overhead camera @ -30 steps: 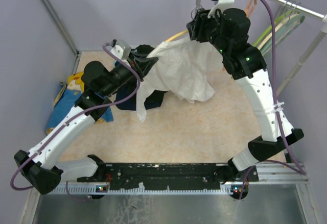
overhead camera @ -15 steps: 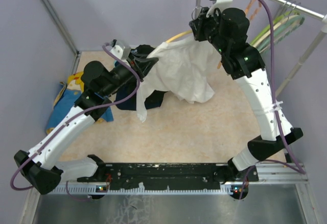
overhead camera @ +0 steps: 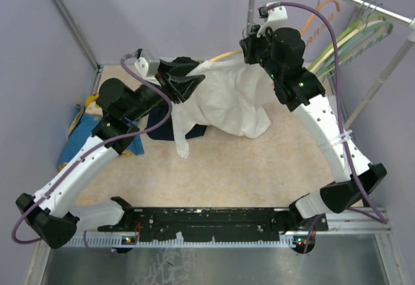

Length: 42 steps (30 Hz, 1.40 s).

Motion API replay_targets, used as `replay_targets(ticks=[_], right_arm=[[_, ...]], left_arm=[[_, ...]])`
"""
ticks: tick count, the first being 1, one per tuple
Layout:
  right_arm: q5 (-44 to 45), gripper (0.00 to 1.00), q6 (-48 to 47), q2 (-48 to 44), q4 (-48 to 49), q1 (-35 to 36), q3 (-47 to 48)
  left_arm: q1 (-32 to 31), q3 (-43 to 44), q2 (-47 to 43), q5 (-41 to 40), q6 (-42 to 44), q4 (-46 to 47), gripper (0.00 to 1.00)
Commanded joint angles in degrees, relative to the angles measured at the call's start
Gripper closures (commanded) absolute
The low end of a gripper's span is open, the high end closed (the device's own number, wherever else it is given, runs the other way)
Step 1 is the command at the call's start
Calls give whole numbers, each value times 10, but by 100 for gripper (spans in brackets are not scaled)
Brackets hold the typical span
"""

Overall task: Remove the t-shirt from the hanger
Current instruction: Pick up the hanger from the clothesline, then remove the T-shirt from the hanger.

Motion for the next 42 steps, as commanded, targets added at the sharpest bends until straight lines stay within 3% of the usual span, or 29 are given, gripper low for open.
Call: replay_targets(ticks=[1,4,11,31,34,38,42], right_arm=[[4,100,5,-64,142,4,-17],[2,100,3,-75,156,4,-28],[4,100,-11,-98,177,4,-48],[25,100,-74,-102,213,4,-35],[26,100,-77,-101,216,4,-33],[26,100,-79,-99,218,4,-31],[26,100,-79,-100,223,4,-29]], left_arm=[[-2,16,0,21,-12,20,46],[-2,24,6,18,-7,14,40],[-2,66,34,-12,36,-60,38],[-2,-22,-67,-82,68,-110,32],[-2,-22,-66,-86,69,-133,35],[-2,-36,-67,-98,67,-129,54],[-2,-35,-63,-105,72,-139,51]])
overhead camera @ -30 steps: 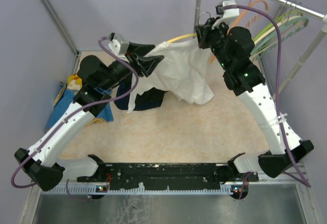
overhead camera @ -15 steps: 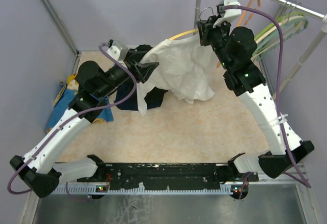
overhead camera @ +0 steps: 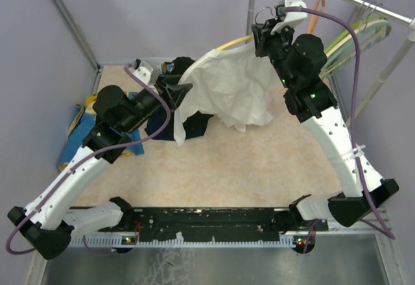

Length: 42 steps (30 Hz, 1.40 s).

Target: Remove the t-shirt from the hanger

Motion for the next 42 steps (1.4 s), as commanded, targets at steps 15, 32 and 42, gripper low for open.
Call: replay_targets(ticks=[15,32,42], right_arm=[[11,100,-19,-27,82,4,42],[40,100,-38,-22,98,4,42],[69,100,-78,14,116,3,79]], left_arm=[[-2,-75,-34,-68,13,-1,31],[-2,-125,-86,-137,0,11,100],[-2,-197,-178,-199,-29,10,100]])
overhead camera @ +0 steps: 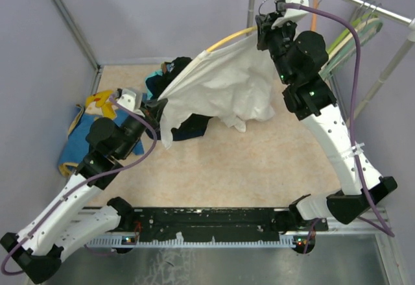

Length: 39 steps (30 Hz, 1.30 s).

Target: Remove the t-shirt from the hanger

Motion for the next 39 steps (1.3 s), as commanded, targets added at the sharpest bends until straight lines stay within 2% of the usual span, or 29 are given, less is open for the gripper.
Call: replay_targets(ticks=[1,15,33,39], right_arm=[[34,100,-27,7,87,2,62],[30,100,-14,27,93,2,81],[57,100,21,46,91,-5,112],[49,100,29,43,97,-5,112]], left_arm=[[-2,-22,-37,-48,-17,0,100],[-2,-84,-122,-99,-70,-46,100],[-2,-155,-164,-70,-136,-81,100],[-2,-179,-150,-54,-150,-57,100]])
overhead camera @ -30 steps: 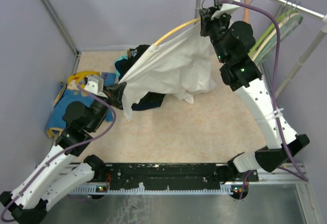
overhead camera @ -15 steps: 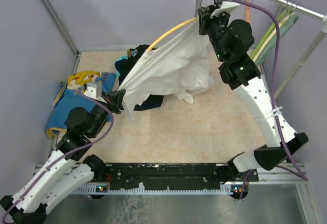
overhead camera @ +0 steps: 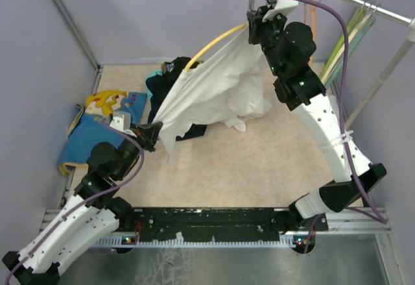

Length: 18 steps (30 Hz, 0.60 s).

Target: Remove the t-shirt from the hanger

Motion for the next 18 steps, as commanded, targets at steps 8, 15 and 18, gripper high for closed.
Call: replay_targets(ticks=[8,15,18], right_arm=[[39,100,7,-27,98,-11,59],[48,100,-9,-28,90,-11,68],[44,100,-12,-31,90,-11,67]], left_arm=[[1,-44,95,43,-45,67,100],[1,-68,129,37,-55,110,100],[1,-76,130,30,-52,124,100]])
